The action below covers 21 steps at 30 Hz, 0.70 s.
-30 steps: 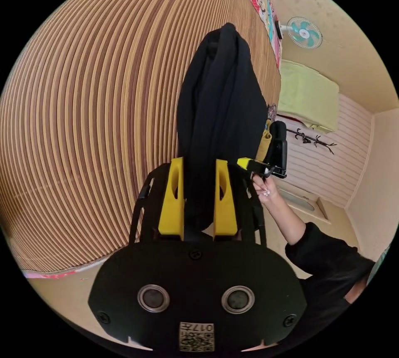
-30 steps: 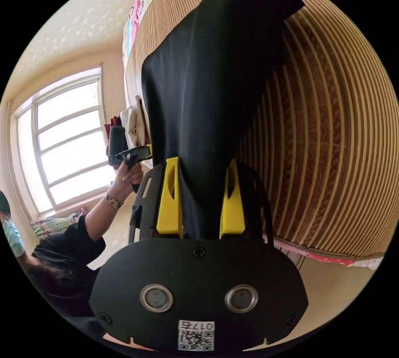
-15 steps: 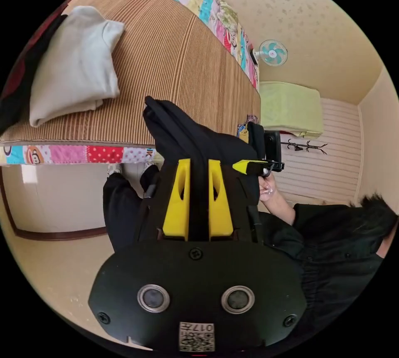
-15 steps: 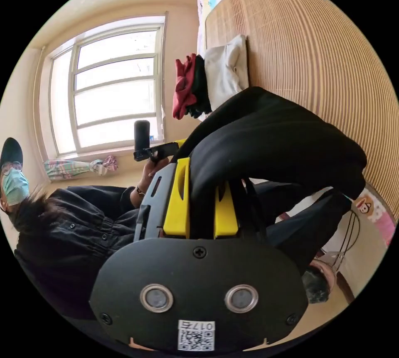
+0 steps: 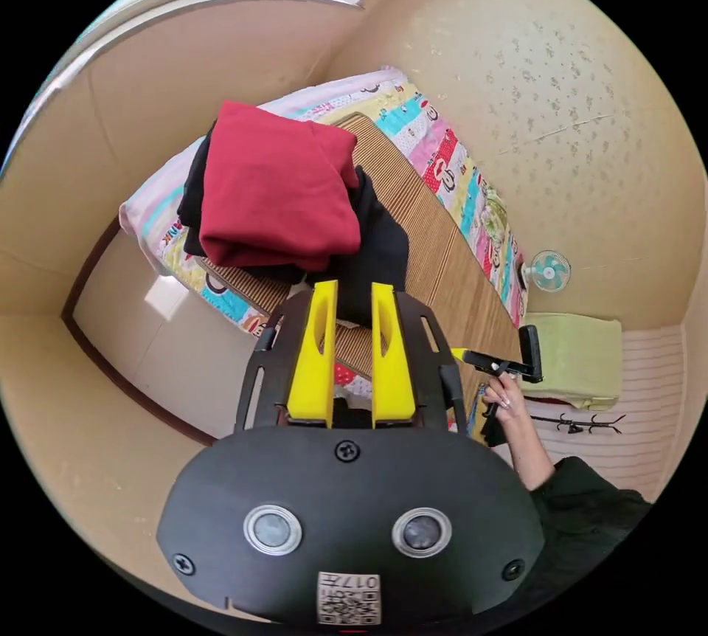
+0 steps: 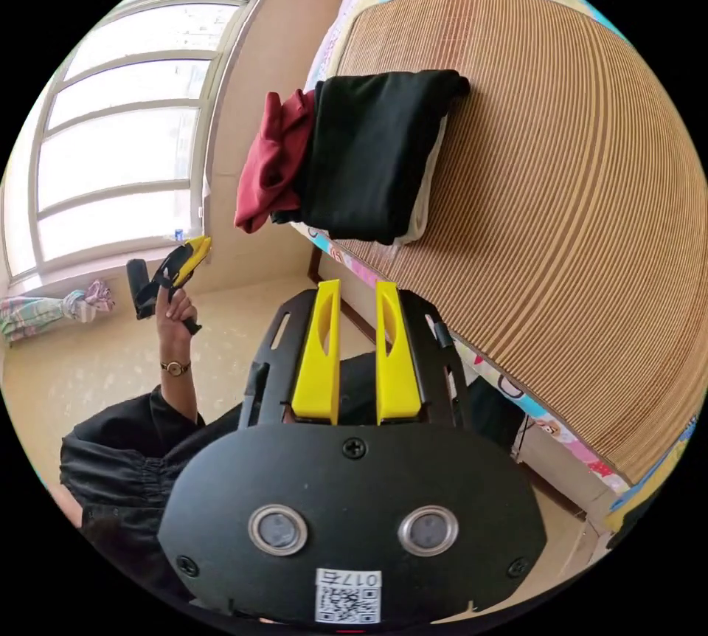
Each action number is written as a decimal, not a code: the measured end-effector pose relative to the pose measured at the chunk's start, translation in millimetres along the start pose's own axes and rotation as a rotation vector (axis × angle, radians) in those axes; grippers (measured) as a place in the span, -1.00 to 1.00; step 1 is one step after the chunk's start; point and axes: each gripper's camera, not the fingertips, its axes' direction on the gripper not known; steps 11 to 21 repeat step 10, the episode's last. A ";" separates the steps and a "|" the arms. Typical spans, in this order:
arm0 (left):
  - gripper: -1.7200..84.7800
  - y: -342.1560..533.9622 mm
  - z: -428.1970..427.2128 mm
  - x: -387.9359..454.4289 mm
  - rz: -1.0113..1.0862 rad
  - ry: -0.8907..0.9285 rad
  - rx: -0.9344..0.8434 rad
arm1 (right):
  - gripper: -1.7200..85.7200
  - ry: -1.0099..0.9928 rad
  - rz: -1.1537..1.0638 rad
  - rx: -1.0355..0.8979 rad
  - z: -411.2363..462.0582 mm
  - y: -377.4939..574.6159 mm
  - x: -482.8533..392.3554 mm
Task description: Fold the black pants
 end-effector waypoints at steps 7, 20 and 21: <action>-0.88 105.4 76.1 94.6 0.319 -0.273 -0.004 | -0.94 0.413 0.295 -0.009 -59.6 156.1 110.1; -0.94 137.1 111.4 173.4 0.569 -0.284 0.025 | -0.94 0.694 0.520 0.076 -106.9 230.2 153.5; -0.94 137.1 111.4 173.4 0.569 -0.284 0.025 | -0.94 0.694 0.520 0.076 -106.9 230.2 153.5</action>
